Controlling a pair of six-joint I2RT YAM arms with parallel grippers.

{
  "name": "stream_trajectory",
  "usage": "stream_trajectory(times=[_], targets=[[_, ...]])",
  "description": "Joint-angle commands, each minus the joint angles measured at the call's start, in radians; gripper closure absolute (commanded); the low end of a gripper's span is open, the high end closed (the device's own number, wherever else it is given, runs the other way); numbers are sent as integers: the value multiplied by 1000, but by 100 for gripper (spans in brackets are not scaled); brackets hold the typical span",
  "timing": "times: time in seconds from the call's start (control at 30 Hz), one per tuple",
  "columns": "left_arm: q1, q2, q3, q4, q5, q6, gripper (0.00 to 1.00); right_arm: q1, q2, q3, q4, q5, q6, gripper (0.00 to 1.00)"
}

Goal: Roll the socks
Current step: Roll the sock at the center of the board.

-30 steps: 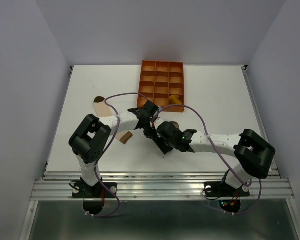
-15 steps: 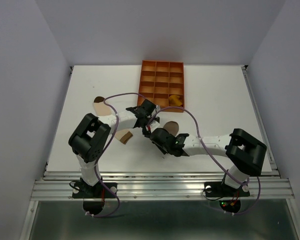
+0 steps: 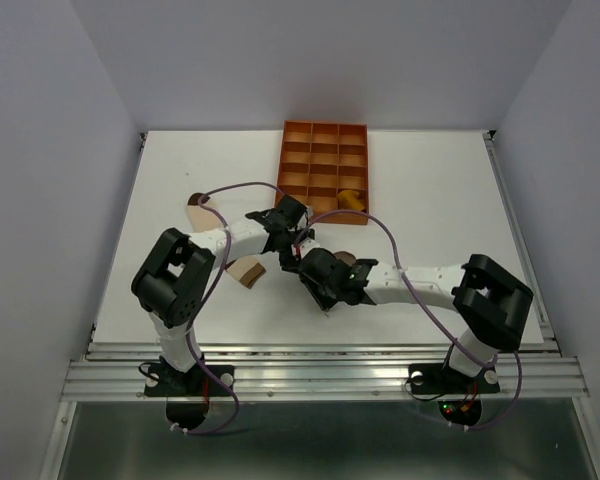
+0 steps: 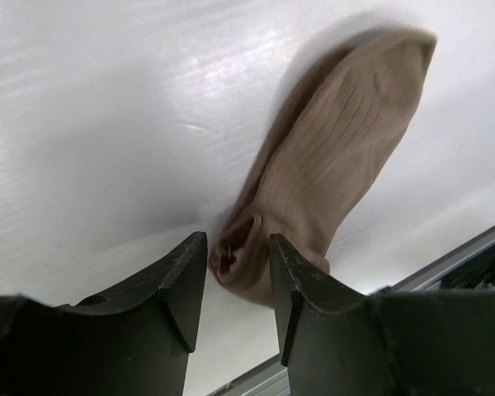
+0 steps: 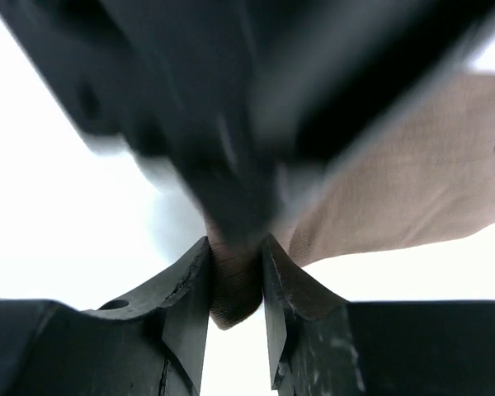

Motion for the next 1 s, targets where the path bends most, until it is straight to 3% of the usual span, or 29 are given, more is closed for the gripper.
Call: stream_trajectory(times=[0.0,0.2,0.57,0.97], targets=[[55,-61,4,67,-66,-19,53,-44,-23,13,-97,-232,69,99],[81,-97,1,119,-26,0,53,-108,-10,-2,-68,-378,83,99],[125,-150,-56,112,-87,-20,54,-280,30,49,-54,-632,118,99],[147,-227,-153,109,-147,-36,55,-386,136,87,-43,-746,144,99]])
